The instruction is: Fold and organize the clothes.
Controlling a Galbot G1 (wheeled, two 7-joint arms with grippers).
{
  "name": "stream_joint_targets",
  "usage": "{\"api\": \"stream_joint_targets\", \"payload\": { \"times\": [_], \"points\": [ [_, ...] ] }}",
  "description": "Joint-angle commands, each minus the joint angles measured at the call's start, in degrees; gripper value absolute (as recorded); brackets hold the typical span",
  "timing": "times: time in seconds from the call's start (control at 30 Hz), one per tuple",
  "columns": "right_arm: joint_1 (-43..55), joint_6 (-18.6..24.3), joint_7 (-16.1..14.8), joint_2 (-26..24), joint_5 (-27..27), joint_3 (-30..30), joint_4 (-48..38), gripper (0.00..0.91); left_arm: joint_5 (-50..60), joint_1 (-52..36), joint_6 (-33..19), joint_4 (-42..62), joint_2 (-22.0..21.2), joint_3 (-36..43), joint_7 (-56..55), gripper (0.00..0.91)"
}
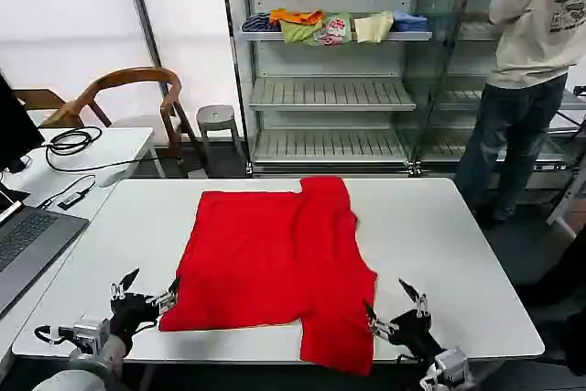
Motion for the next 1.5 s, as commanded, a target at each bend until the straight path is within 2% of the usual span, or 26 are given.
{"api": "stream_joint_targets", "payload": {
  "times": [0.03,0.23,0.7,1.13,1.17,1.2,1.23,1.27,1.5],
  "points": [
    [-3.2,-0.2,0.4,-0.8,0.4,-0.2,0.6,0.907,-6.8,8.0,4.8,-1.8,1.2,-2.0,-0.2,0.907],
    [-3.4,-0.3,0.7,-0.5,0.4,-0.9,1.1,0.907,-8.5,9.9,4.8,-1.2,1.1,-2.2,1.1,0.907],
    [-2.3,-1.5,2.8,0.0,-0.3,-4.8,-0.9,0.907,-8.7,6.1,4.8,3.0,0.7,-1.7,1.0,0.907],
    [-1.5,-1.6,3.2,0.4,-0.4,-6.6,-1.8,0.907,-9.2,5.0,4.8,3.8,1.0,-2.6,0.8,0.907],
    [-1.5,-1.6,3.2,0.4,-0.4,-6.6,-1.8,0.584,-8.9,5.0,4.8,4.0,1.0,-2.5,0.8,0.907],
    [-1.4,-1.6,3.4,0.4,-0.3,-6.7,-1.8,0.373,-8.8,5.1,4.8,4.1,0.9,-2.3,0.9,0.877],
    [-1.4,-1.7,3.4,0.4,-0.3,-6.7,-1.7,0.111,-8.7,5.1,4.8,4.1,0.9,-2.3,0.9,0.151],
    [-1.5,-1.8,3.5,0.4,-0.3,-6.8,-1.6,0.010,-8.5,5.1,4.8,4.2,0.9,-2.2,0.9,0.040],
    [-1.9,-2.6,3.7,0.1,1.5,-6.8,-0.7,0.000,-6.9,5.4,4.5,4.4,0.8,-1.3,1.8,0.020]
  ]
}}
